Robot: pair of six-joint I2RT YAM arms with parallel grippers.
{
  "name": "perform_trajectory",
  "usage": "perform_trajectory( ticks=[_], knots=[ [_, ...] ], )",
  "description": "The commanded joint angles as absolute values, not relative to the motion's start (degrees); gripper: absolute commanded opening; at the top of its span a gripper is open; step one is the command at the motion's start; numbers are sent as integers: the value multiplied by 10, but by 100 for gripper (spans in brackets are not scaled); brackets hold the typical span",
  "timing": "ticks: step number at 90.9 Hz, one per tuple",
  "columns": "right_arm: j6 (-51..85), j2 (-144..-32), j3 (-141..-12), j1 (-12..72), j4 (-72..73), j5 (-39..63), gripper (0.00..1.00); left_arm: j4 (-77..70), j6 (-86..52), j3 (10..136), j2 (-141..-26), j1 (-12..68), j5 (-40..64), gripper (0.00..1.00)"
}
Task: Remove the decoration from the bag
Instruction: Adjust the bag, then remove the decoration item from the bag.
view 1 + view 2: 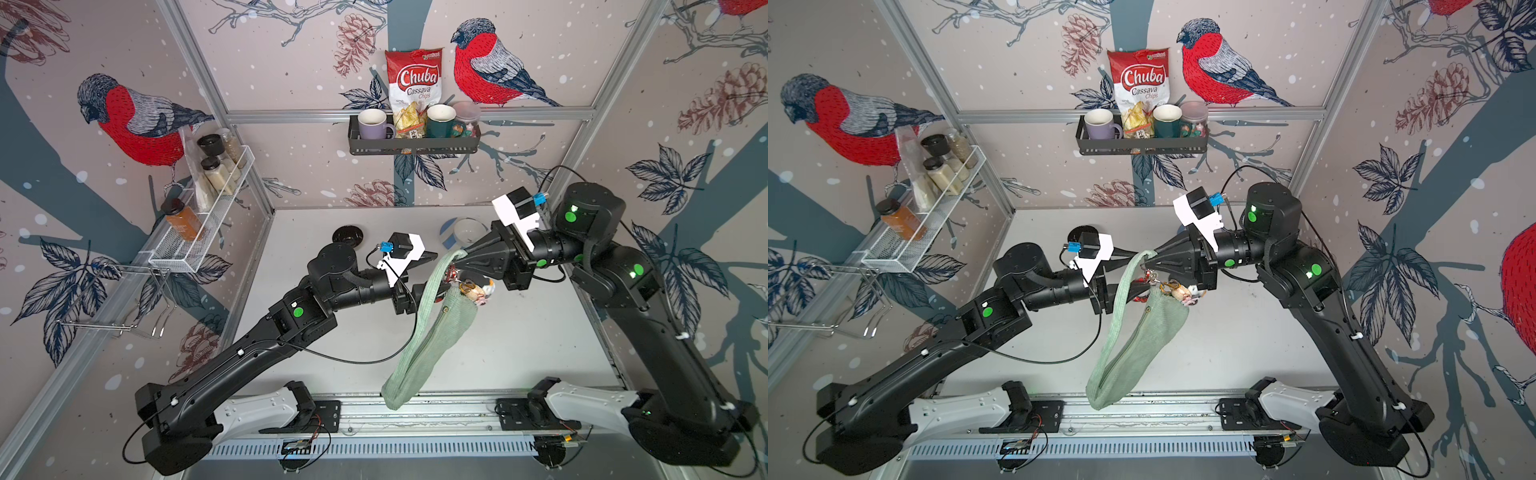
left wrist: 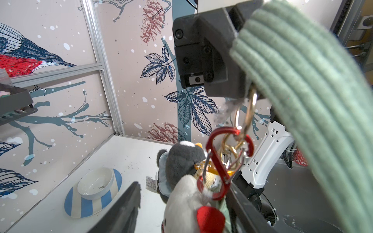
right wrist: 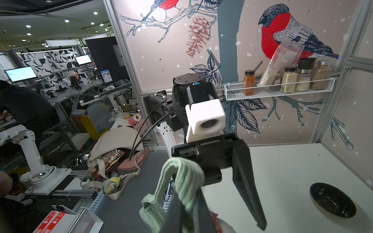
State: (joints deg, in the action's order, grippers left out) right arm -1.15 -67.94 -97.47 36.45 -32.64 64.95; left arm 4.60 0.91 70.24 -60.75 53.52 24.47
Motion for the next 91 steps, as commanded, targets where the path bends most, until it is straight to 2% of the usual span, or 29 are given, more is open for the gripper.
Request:
perform_trajectory(
  ticks=[1, 22, 41, 58, 76, 91],
  knots=[
    [-1, -680, -977, 368, -306, 653, 0, 14, 10, 711, -611, 537, 271, 67],
    [-4, -680, -978, 372, -316, 656, 0, -10, 2, 708, -612, 537, 293, 70],
    [-8, -680, -982, 373, -323, 656, 0, -5, -3, 711, -609, 536, 297, 66],
    [-6, -680, -984, 376, -322, 653, 0, 2, 2, 708, -606, 537, 267, 67],
    [-6, -680, -983, 377, -325, 651, 0, 0, 2, 711, -610, 537, 262, 62],
    [-6, -680, -983, 378, -326, 640, 0, 2, 0, 714, -614, 537, 263, 62]
  ],
)
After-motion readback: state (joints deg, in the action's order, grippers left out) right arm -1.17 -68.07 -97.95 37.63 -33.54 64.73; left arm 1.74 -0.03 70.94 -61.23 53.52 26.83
